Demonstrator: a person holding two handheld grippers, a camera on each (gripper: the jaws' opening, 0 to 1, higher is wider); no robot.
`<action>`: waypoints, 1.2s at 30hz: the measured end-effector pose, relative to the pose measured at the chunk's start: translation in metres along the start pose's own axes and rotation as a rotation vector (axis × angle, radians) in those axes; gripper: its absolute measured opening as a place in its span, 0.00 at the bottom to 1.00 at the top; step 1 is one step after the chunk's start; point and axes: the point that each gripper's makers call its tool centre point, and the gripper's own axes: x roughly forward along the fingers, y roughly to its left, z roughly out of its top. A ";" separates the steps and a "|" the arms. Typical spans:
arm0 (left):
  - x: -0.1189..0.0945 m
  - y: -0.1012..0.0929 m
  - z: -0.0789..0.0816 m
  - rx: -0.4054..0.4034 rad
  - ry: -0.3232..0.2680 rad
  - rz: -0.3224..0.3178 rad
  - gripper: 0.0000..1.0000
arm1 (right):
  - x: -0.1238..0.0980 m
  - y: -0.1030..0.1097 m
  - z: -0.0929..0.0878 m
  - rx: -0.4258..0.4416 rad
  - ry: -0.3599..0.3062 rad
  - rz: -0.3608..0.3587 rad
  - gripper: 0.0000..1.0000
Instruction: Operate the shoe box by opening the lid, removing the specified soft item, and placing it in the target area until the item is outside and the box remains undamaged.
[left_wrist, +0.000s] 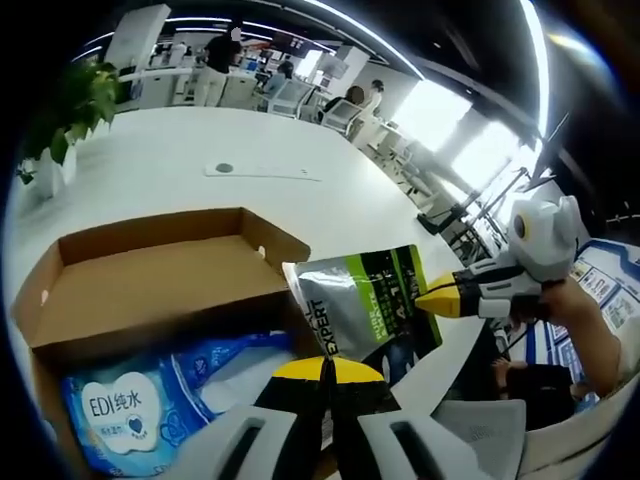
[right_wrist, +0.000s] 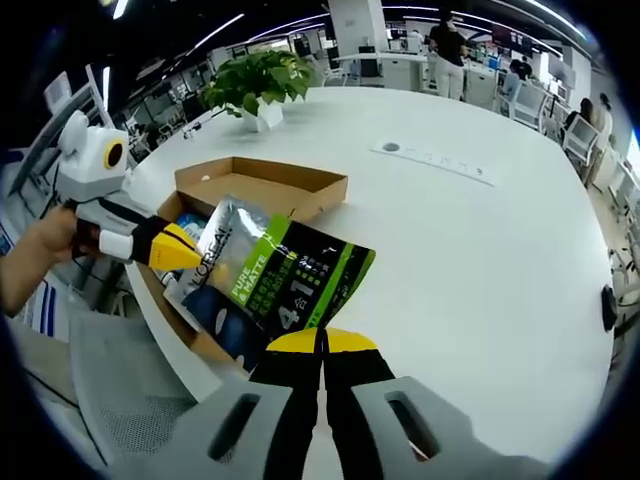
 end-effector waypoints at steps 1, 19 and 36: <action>0.002 -0.001 0.000 0.005 0.005 -0.002 0.00 | 0.000 -0.002 -0.001 0.002 0.003 -0.003 0.00; 0.040 -0.022 0.015 0.052 0.080 -0.031 0.00 | -0.007 -0.043 -0.011 0.030 0.040 -0.059 0.00; 0.070 -0.011 0.013 0.140 0.206 0.021 0.00 | 0.016 -0.063 -0.014 0.039 0.089 -0.075 0.00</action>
